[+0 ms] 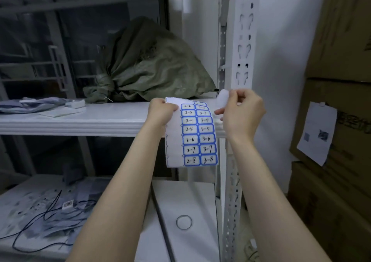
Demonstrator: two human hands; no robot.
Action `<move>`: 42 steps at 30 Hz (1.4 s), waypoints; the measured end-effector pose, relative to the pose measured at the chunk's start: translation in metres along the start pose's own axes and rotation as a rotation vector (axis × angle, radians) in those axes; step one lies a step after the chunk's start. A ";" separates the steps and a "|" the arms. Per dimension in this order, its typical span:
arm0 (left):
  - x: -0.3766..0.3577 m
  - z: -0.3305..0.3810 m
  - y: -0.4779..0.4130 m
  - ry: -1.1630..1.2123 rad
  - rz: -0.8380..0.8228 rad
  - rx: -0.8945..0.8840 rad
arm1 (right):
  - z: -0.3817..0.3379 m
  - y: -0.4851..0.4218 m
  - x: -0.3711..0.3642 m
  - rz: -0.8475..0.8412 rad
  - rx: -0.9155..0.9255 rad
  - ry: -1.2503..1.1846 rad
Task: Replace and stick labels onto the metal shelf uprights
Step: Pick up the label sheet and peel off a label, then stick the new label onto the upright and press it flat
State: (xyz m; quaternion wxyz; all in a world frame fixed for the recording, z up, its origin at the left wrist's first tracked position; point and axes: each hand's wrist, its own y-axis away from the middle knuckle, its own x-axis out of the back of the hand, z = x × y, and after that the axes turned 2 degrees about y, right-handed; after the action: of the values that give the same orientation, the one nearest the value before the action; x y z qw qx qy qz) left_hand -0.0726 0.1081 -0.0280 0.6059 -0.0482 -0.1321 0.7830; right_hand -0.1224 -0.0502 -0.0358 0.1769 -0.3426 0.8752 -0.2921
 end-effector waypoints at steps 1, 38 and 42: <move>-0.004 -0.001 -0.011 0.019 0.050 0.011 | 0.000 0.001 0.001 -0.012 -0.019 -0.037; -0.061 0.010 0.030 -0.010 -0.501 -0.182 | 0.040 0.006 0.004 0.200 -0.322 -0.500; -0.073 0.009 0.035 0.007 -0.512 -0.190 | 0.041 0.002 0.014 0.210 -0.326 -0.516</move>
State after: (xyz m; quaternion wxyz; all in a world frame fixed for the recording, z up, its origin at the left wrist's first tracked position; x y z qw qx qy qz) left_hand -0.0884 0.0281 -0.0347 0.7773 -0.0725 -0.2111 0.5882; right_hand -0.1122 -0.0752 -0.0701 0.3648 -0.3370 0.8674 -0.0317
